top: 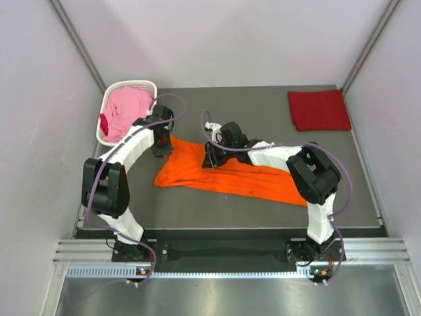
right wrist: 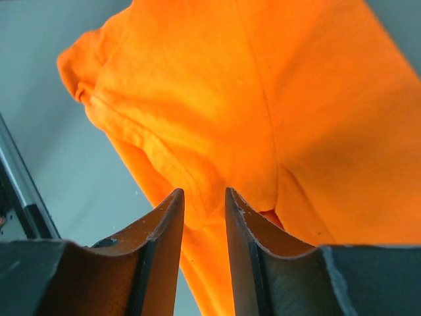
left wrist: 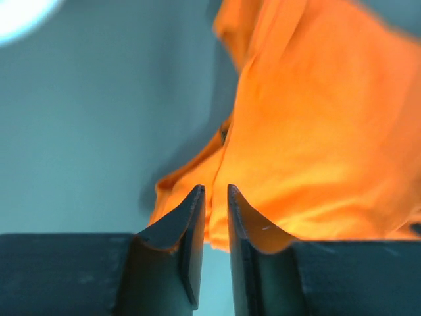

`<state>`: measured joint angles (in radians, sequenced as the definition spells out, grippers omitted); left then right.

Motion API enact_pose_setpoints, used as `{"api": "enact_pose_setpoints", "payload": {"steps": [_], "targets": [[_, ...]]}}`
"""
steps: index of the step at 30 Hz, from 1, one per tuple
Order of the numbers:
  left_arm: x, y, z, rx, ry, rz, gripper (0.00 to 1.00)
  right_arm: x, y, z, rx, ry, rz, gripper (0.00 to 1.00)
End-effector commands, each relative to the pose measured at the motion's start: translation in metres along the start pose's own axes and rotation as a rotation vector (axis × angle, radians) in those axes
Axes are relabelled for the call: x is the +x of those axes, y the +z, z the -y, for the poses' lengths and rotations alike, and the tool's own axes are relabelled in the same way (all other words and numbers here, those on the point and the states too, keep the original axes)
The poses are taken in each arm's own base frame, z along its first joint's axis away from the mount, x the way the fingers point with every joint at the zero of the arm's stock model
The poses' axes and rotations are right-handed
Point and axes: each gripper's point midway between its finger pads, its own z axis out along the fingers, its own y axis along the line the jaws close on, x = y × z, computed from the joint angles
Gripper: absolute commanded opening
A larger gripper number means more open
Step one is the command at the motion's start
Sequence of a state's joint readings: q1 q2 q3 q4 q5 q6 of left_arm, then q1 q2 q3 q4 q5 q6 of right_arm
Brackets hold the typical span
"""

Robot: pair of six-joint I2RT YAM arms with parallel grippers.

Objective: Fold and stack the t-shirts
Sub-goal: Fold the tshirt

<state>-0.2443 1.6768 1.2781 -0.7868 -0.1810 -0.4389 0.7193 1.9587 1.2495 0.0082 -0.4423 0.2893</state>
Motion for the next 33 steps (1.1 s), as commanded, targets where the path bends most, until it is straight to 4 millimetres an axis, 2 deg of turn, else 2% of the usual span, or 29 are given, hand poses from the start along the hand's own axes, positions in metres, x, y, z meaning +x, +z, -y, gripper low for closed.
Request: {"api": "enact_pose_setpoints", "payload": {"steps": [1, 6, 7, 8, 10, 14, 16, 17, 18, 19, 22, 25, 29, 33], "targets": [[-0.026, 0.003, 0.002, -0.018, 0.013, 0.046, 0.28, -0.025, -0.014, -0.011, 0.025, -0.03, 0.079, 0.32], [-0.044, 0.026, 0.018, 0.055, 0.012, 0.043, 0.35, -0.032, -0.018, -0.008, 0.117, -0.012, 0.112, 0.34], [-0.044, 0.026, 0.018, 0.064, 0.009, 0.039, 0.35, -0.026, -0.018, -0.011, 0.119, -0.007, 0.087, 0.34], [-0.042, 0.035, 0.018, 0.058, 0.001, 0.018, 0.35, -0.025, -0.018, -0.004, 0.169, 0.007, 0.089, 0.37], [-0.05, 0.039, 0.019, 0.054, 0.0, 0.027, 0.35, -0.02, -0.017, -0.003, 0.205, 0.085, 0.073, 0.39], [-0.053, 0.052, 0.018, 0.031, 0.013, 0.015, 0.35, -0.013, -0.021, -0.001, 0.294, 0.184, 0.094, 0.4], [-0.053, 0.056, 0.013, 0.018, -0.005, 0.007, 0.27, -0.007, -0.023, 0.005, 0.331, 0.219, 0.098, 0.39], [-0.05, 0.061, 0.009, -0.002, -0.031, -0.011, 0.26, -0.005, -0.024, 0.011, 0.361, 0.227, 0.104, 0.38], [-0.047, 0.062, 0.006, -0.014, -0.039, -0.026, 0.18, 0.002, -0.023, 0.013, 0.368, 0.238, 0.093, 0.37], [-0.04, 0.064, 0.004, -0.023, -0.045, -0.045, 0.15, 0.005, -0.024, 0.02, 0.401, 0.239, 0.098, 0.36], [-0.033, 0.058, 0.003, -0.016, -0.062, -0.058, 0.15, 0.015, -0.021, 0.027, 0.42, 0.246, 0.085, 0.34], [-0.038, 0.048, 0.006, 0.012, -0.044, -0.04, 0.28, 0.02, -0.022, 0.029, 0.422, 0.249, 0.076, 0.34], [-0.071, 0.019, 0.009, 0.026, -0.018, 0.036, 0.33, 0.009, -0.034, 0.024, 0.425, 0.233, 0.091, 0.34], [-0.099, 0.01, 0.009, 0.006, -0.018, 0.106, 0.35, -0.005, -0.054, 0.024, 0.442, 0.232, 0.116, 0.34]]}}
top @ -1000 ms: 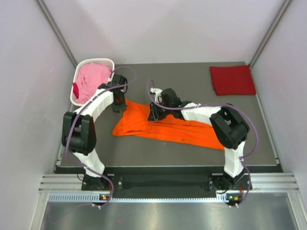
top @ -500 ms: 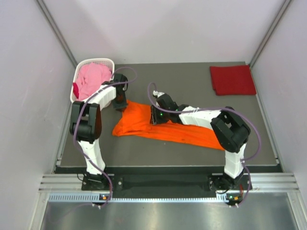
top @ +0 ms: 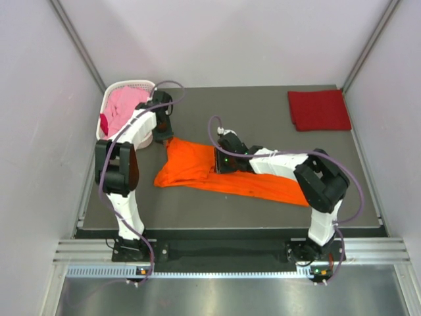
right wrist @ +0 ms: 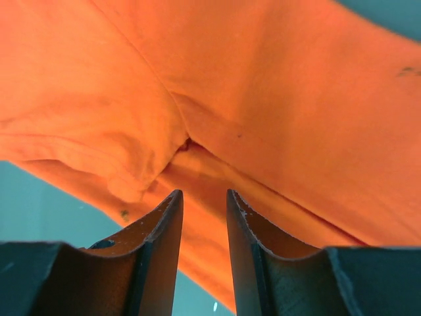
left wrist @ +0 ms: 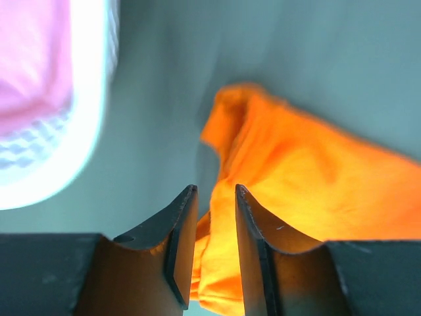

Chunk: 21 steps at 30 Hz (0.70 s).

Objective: Fold and stack the t-shirts
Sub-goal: Fold the tshirt

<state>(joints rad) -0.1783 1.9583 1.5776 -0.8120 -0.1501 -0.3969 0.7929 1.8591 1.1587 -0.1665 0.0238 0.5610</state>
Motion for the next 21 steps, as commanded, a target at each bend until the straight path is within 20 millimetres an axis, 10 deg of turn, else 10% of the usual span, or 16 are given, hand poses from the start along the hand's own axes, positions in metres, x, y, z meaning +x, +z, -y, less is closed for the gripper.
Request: {"api": "enact_pose_setpoints", "payload": {"steps": [1, 15, 21], "targets": [[-0.042, -0.032, 0.002, 0.011, 0.003, 0.123, 0.35, -0.042, -0.034, -0.005, -0.014, 0.013, 0.109, 0.34], [-0.049, 0.016, 0.027, 0.06, 0.007, 0.053, 0.27, -0.052, -0.047, 0.082, 0.099, 0.117, 0.117, 0.32], [-0.047, 0.033, 0.011, -0.041, 0.006, 0.054, 0.03, -0.035, -0.047, 0.154, 0.283, 0.208, 0.099, 0.28]]}}
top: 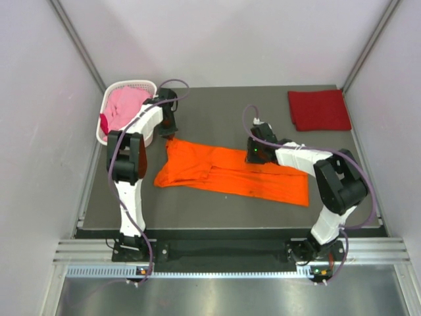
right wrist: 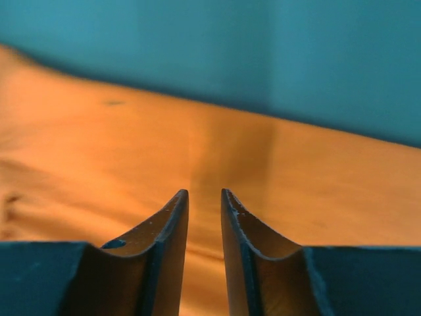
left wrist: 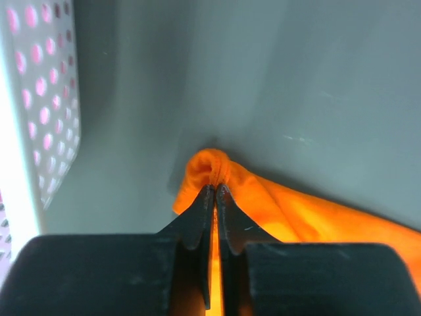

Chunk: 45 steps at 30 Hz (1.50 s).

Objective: Fold and stack the t-shirts
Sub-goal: Fold the tshirt

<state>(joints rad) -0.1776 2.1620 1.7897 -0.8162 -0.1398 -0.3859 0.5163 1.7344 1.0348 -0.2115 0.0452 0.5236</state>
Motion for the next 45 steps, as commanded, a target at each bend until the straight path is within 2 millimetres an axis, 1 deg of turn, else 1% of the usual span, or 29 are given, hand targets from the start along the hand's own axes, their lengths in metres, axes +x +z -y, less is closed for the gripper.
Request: {"api": "enact_pose_setpoints", "payload": {"steps": [1, 2, 3, 4, 5, 6, 8, 13, 15, 16, 18, 20, 22, 24, 26, 28, 29, 32, 33, 34, 35, 36, 37, 38, 39, 41, 42, 44, 45], "targets": [[-0.016, -0.003, -0.013, -0.072, -0.005, 0.057, 0.01, -0.01, -0.007, 0.043, 0.123, 0.05, 0.048, 0.26], [-0.017, -0.002, -0.016, -0.092, -0.005, 0.067, 0.0, 0.001, -0.005, 0.058, 0.155, 0.067, 0.026, 0.26], [-0.018, 0.0, -0.02, -0.113, -0.009, 0.075, 0.0, 0.001, -0.005, 0.066, 0.171, 0.092, 0.031, 0.25], [-0.016, 0.003, -0.022, -0.125, -0.016, 0.07, 0.0, 0.003, -0.005, 0.079, 0.195, 0.119, 0.029, 0.25], [-0.016, 0.005, -0.023, -0.133, -0.02, 0.072, 0.0, 0.01, -0.005, 0.09, 0.218, 0.133, 0.018, 0.25], [-0.014, 0.008, -0.022, -0.129, -0.027, 0.074, 0.0, 0.009, -0.005, 0.098, 0.231, 0.155, 0.024, 0.25], [-0.013, 0.013, -0.019, -0.114, -0.033, 0.074, 0.0, 0.015, -0.005, 0.109, 0.259, 0.171, 0.016, 0.24], [-0.012, 0.023, -0.015, -0.102, -0.041, 0.075, 0.0, 0.013, -0.007, 0.129, 0.3, 0.211, 0.019, 0.24], [-0.015, 0.024, -0.012, -0.088, -0.041, 0.077, 0.0, 0.012, -0.008, 0.134, 0.308, 0.224, 0.016, 0.24], [-0.015, 0.026, -0.008, -0.073, -0.036, 0.077, 0.0, 0.01, -0.008, 0.141, 0.319, 0.238, 0.02, 0.23], [-0.017, 0.026, 0.001, -0.03, -0.031, 0.079, 0.0, 0.007, -0.008, 0.146, 0.321, 0.248, 0.018, 0.23], [-0.022, 0.024, 0.007, -0.006, -0.029, 0.096, 0.0, 0.004, -0.008, 0.148, 0.322, 0.25, 0.023, 0.23], [-0.023, 0.023, 0.007, -0.008, -0.029, 0.099, 0.0, 0.001, -0.01, 0.149, 0.325, 0.249, 0.026, 0.23], [-0.021, 0.02, 0.001, -0.038, -0.032, 0.092, 0.0, -0.003, -0.013, 0.145, 0.31, 0.249, 0.035, 0.23], [-0.022, 0.016, -0.005, -0.074, -0.043, 0.101, 0.0, -0.005, -0.016, 0.142, 0.297, 0.253, 0.035, 0.23], [-0.023, 0.01, -0.01, -0.099, -0.034, 0.115, 0.0, -0.009, -0.024, 0.138, 0.288, 0.253, 0.046, 0.23], [-0.026, 0.007, -0.01, -0.098, -0.033, 0.121, 0.0, -0.011, -0.032, 0.137, 0.289, 0.262, 0.055, 0.23], [-0.035, -0.01, -0.004, -0.059, -0.028, 0.148, 0.0, -0.01, -0.044, 0.136, 0.29, 0.284, 0.066, 0.23], [-0.036, -0.012, -0.001, -0.045, -0.028, 0.153, 0.0, -0.014, -0.053, 0.133, 0.283, 0.292, 0.085, 0.23], [-0.039, -0.018, 0.005, -0.01, -0.016, 0.159, 0.02, -0.013, -0.056, 0.132, 0.279, 0.299, 0.087, 0.23], [-0.039, -0.02, 0.006, -0.007, -0.013, 0.156, 0.05, -0.009, -0.059, 0.135, 0.291, 0.318, 0.09, 0.23], [-0.038, -0.021, 0.005, -0.017, -0.01, 0.148, 0.12, -0.011, -0.065, 0.135, 0.293, 0.328, 0.103, 0.24], [-0.035, -0.024, -0.001, -0.06, -0.007, 0.142, 0.13, -0.009, -0.067, 0.137, 0.304, 0.342, 0.104, 0.26], [-0.038, -0.029, -0.001, -0.072, -0.005, 0.152, 0.14, -0.005, -0.068, 0.141, 0.316, 0.359, 0.1, 0.28], [-0.039, -0.034, -0.002, -0.084, -0.003, 0.16, 0.15, -0.004, -0.071, 0.144, 0.325, 0.374, 0.102, 0.28], [-0.038, -0.043, -0.001, -0.101, 0.011, 0.178, 0.21, 0.001, -0.072, 0.148, 0.336, 0.389, 0.099, 0.28], [-0.042, -0.055, 0.0, -0.1, 0.013, 0.203, 0.22, 0.001, -0.073, 0.15, 0.335, 0.398, 0.104, 0.28], [-0.04, -0.067, 0.004, -0.111, 0.035, 0.223, 0.25, 0.003, -0.073, 0.152, 0.341, 0.412, 0.104, 0.28], [-0.042, -0.079, 0.006, -0.101, 0.037, 0.239, 0.25, 0.004, -0.073, 0.156, 0.348, 0.423, 0.102, 0.28]]}}
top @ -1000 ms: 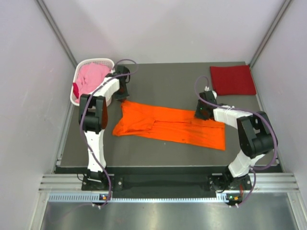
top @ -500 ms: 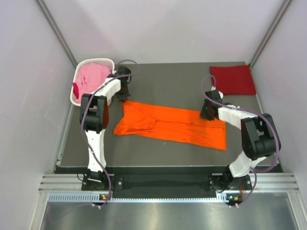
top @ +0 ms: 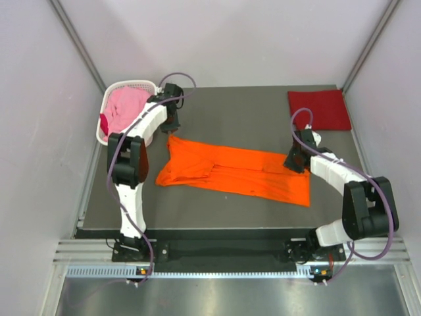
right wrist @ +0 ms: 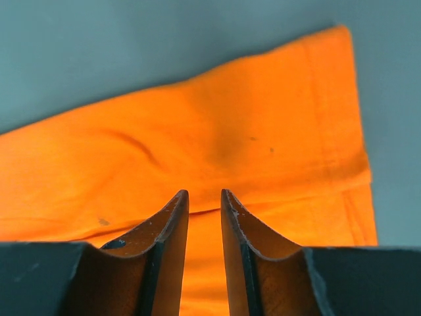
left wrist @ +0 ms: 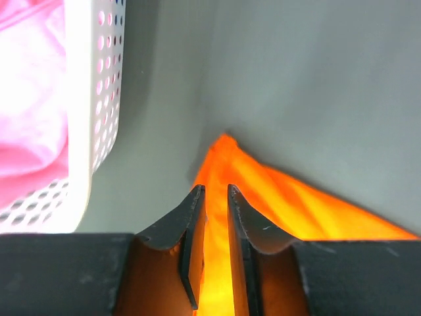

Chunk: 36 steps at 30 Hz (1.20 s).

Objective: Fold and stack the t-shirts
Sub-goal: Fold the tshirt

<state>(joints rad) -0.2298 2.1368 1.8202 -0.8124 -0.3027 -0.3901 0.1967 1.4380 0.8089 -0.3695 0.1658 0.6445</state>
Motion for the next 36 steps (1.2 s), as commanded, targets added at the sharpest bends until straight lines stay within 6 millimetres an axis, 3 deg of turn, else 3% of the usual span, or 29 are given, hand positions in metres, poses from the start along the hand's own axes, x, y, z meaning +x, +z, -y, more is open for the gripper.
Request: {"api": "enact_pose_setpoints", "payload": {"steps": [1, 5, 9, 10, 13, 18, 21, 29, 31, 32, 33, 34, 35, 36], "targets": [[-0.028, -0.062, 0.001, 0.015, 0.005, 0.127, 0.26, -0.006, -0.002, 0.012, 0.027, 0.062, 0.024, 0.28], [-0.015, -0.084, 0.012, 0.065, 0.016, 0.126, 0.27, 0.0, 0.012, 0.031, 0.071, 0.084, -0.005, 0.27], [0.023, -0.096, 0.038, 0.197, 0.026, 0.066, 0.27, 0.002, 0.02, 0.056, 0.124, 0.12, 0.0, 0.26], [0.044, -0.089, 0.045, 0.21, 0.038, 0.034, 0.27, 0.003, 0.022, 0.059, 0.13, 0.128, -0.002, 0.25], [0.073, -0.08, 0.049, 0.2, 0.044, -0.002, 0.27, 0.008, 0.025, 0.07, 0.151, 0.145, -0.016, 0.25], [0.103, -0.048, 0.04, 0.109, 0.037, -0.062, 0.25, 0.005, 0.022, 0.074, 0.153, 0.156, -0.009, 0.25], [0.109, -0.024, 0.04, 0.058, 0.043, -0.078, 0.24, -0.01, 0.01, 0.064, 0.112, 0.147, 0.02, 0.25], [0.091, 0.034, 0.06, -0.032, 0.068, -0.069, 0.21, -0.067, -0.054, 0.034, -0.025, 0.153, 0.188, 0.3], [0.065, 0.038, 0.075, -0.004, 0.064, -0.019, 0.22, -0.084, -0.074, 0.021, -0.094, 0.16, 0.254, 0.31], [0.066, 0.052, 0.082, 0.002, 0.092, -0.029, 0.21, -0.09, -0.081, 0.016, -0.126, 0.165, 0.28, 0.32], [0.036, 0.049, 0.098, 0.042, 0.068, 0.04, 0.2, -0.097, -0.087, 0.006, -0.185, 0.179, 0.316, 0.32], [0.025, 0.053, 0.103, 0.043, 0.067, 0.067, 0.2, -0.103, -0.098, 0.001, -0.225, 0.185, 0.351, 0.33], [0.025, 0.072, 0.106, 0.033, 0.086, 0.065, 0.2, -0.107, -0.102, -0.003, -0.247, 0.192, 0.368, 0.33], [0.012, 0.074, 0.12, 0.082, 0.078, 0.092, 0.2, -0.113, -0.108, -0.009, -0.278, 0.202, 0.39, 0.33]]}}
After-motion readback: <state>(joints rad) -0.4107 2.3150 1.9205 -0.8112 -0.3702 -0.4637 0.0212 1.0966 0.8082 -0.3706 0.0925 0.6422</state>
